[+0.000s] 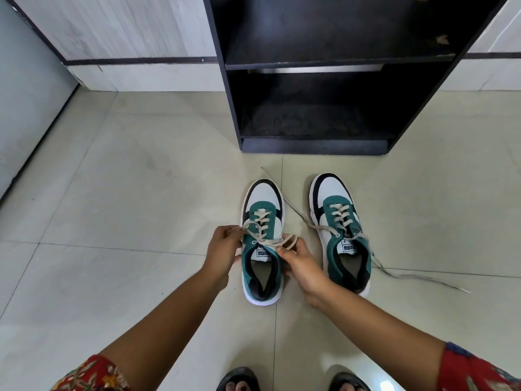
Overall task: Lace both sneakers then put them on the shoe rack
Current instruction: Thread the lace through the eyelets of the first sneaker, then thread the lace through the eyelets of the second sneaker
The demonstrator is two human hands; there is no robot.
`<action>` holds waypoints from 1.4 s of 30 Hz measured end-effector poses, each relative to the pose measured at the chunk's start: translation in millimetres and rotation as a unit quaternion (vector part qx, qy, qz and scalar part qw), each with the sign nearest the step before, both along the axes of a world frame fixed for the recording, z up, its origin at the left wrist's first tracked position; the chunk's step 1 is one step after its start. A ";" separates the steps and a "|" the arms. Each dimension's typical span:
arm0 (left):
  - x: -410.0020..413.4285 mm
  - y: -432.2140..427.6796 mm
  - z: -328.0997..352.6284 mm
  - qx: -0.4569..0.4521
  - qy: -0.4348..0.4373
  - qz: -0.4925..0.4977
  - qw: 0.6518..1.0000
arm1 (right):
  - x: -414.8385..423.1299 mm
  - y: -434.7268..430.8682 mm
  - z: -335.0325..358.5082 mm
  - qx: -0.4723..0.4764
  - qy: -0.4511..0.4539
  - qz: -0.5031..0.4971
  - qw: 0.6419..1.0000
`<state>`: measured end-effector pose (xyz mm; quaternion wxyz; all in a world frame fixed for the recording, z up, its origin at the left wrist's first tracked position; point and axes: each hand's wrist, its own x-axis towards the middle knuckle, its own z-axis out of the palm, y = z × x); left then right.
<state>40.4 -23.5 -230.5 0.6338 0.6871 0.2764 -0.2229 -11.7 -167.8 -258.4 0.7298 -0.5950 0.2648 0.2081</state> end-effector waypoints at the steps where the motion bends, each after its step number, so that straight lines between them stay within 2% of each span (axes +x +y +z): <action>1: 0.6 -0.2 0.6 0.007 -0.011 0.000 1.000 | 1.1 3.0 -0.7 -0.012 -0.006 0.006 1.000; 5: -1.2 -5.8 2.0 0.039 -0.024 0.011 0.999 | 3.4 1.7 2.8 -0.070 -0.014 0.027 0.997; 7: -1.9 -10.4 3.6 0.150 -0.092 -0.013 0.984 | -0.4 -8.1 13.5 -0.101 -0.011 0.031 0.994; 9: -2.9 -19.0 11.1 0.248 -0.213 -0.055 0.943 | -8.5 -25.0 25.9 -0.125 -0.033 0.022 0.991; 11: -2.1 -33.4 20.8 0.236 -0.312 -0.110 0.914 | -14.8 -45.9 40.7 -0.140 -0.110 -0.030 0.984; 13: 0.4 -53.3 26.0 0.185 -0.346 -0.188 0.900 | -17.0 -73.4 51.3 -0.187 -0.159 -0.102 0.964; 15: 2.7 -74.6 26.6 0.160 -0.322 -0.296 0.885 | -17.1 -102.5 51.7 -0.270 -0.171 -0.131 0.938; 17: 5.0 -91.2 19.6 0.143 -0.263 -0.388 0.872 | -19.5 -121.6 42.6 -0.327 -0.143 -0.100 0.929; 20: 10.5 -106.3 7.8 0.168 -0.236 -0.482 0.827 | -26.9 -128.9 22.7 -0.306 -0.112 -0.070 0.943; 26: 9.4 -109.2 -1.1 0.272 -0.350 -0.466 0.766 | -39.8 -126.2 14.3 -0.343 -0.130 -0.076 0.927; 31: 9.5 -109.1 -4.0 0.259 -0.368 -0.488 0.748 | -34.8 -132.6 20.3 -0.339 -0.109 -0.068 0.932; 36: 14.1 -111.2 13.0 0.212 -0.320 -0.453 0.805 | -28.3 -139.1 22.2 -0.309 -0.086 -0.069 0.945; 38: 17.2 -113.8 18.2 0.202 -0.289 -0.473 0.808 | -24.2 -144.3 25.2 -0.332 -0.092 -0.022 0.939; 42: 22.9 -122.4 16.7 0.285 -0.250 -0.567 0.732 | -13.4 -150.4 27.4 -0.381 -0.090 0.107 0.914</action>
